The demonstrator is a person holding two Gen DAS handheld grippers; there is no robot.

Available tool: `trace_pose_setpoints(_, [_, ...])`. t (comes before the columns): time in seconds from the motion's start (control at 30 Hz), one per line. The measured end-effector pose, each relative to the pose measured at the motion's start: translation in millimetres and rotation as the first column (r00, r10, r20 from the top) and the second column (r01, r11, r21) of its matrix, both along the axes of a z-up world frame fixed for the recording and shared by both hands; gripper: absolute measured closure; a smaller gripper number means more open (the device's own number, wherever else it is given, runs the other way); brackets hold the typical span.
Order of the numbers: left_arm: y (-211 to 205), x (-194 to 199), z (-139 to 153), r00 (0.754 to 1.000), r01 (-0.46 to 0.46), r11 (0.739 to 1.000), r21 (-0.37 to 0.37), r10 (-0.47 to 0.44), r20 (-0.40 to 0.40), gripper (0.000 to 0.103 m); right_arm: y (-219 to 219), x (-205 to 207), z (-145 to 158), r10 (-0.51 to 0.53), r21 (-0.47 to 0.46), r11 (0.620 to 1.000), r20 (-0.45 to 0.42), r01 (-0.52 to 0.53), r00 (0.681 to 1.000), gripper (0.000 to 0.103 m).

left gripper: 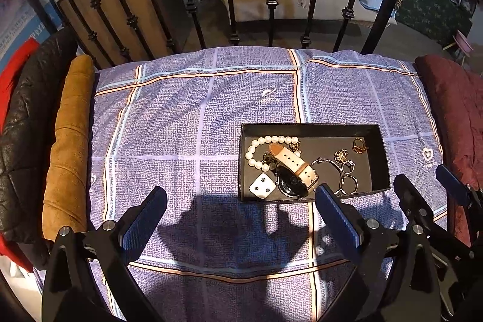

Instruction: Organize jewelry

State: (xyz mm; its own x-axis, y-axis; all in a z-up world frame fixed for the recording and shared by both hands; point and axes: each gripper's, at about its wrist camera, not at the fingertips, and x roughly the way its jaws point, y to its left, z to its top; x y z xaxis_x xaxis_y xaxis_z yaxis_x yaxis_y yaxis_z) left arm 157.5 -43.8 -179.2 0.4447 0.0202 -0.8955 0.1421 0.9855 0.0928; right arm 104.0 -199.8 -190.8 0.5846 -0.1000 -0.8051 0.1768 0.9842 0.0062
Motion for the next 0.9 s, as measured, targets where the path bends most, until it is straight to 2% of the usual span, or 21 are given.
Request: trace_pose_setpoints(0.9, [4.8, -3.1, 1.8, 1.000, -0.011, 1.000, -0.008, 0.010, -0.008, 0.007, 5.4, -3.7, 2.3, 0.001, -0.010, 1.000, -0.002, -0.001, 1.000, 0.033])
